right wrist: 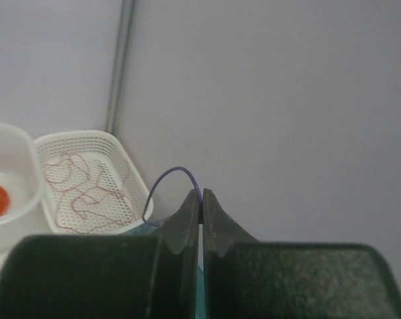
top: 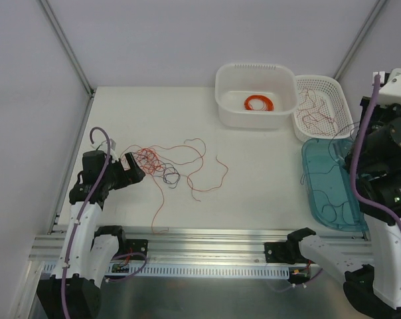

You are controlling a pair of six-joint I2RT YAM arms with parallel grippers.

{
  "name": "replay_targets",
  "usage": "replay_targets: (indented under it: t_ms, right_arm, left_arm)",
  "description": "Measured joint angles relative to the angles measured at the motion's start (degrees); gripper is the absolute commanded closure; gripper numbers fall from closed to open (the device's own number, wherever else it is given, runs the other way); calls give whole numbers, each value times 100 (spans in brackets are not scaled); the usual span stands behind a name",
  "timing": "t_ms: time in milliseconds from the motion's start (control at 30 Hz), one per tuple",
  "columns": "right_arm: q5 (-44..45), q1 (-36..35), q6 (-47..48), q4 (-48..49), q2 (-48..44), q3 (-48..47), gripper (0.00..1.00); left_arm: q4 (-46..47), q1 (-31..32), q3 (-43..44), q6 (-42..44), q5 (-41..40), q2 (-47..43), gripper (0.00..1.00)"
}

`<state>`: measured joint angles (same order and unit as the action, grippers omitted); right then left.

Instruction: Untangle the cables

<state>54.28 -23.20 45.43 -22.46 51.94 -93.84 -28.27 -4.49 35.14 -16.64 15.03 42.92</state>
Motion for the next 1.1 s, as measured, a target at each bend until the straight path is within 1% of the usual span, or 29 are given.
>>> replay_targets:
  t_ms: [100, 333, 533, 700, 800, 833, 900, 933, 967, 1000, 1033, 1100]
  right_arm:
    - [44, 538, 96, 168, 114, 155, 99]
    - [59, 1537, 90, 494, 138, 1014, 99]
    - [-52, 2459, -623, 446, 175, 1700, 99]
    - [-479, 3467, -1873, 20, 452, 2142, 99]
    - [-999, 4151, -2850, -365, 743, 2476, 91]
    - [-1196, 4325, -3171, -520, 855, 2581, 78]
    - [-1517, 4599, -3694, -800, 1106, 2730, 60]
    - [-1681, 4684, -3917, -942, 1248, 2796, 45]
    - [-1834, 4747, -4107, -1067, 1360, 2855, 38]
    - [-1985, 4771, -4236, -1174, 1434, 2922, 32]
    - [-2155, 4782, -4336, -1272, 1462, 2994, 24]
    - [-2465, 4784, -4441, -1436, 1453, 3023, 20]
  left_arm:
    - [13, 48, -70, 4, 4, -57, 1]
    - [76, 192, -122, 22, -7, 24, 1]
    - [136, 304, -133, 59, -61, 37, 1]
    - [199, 382, -136, 81, -133, -22, 1]
    - [229, 496, -138, 83, -225, -101, 1]
    - [232, 544, -138, 83, -232, -125, 1]
    - [234, 605, -140, 83, -258, -160, 1]
    - [236, 614, -142, 83, -264, -170, 1]
    - [236, 636, -144, 83, -289, -175, 1]
    - [243, 638, -151, 83, -317, -175, 1]
    - [245, 645, -160, 83, -337, -175, 1]
    - [243, 664, -168, 83, -365, -175, 1]
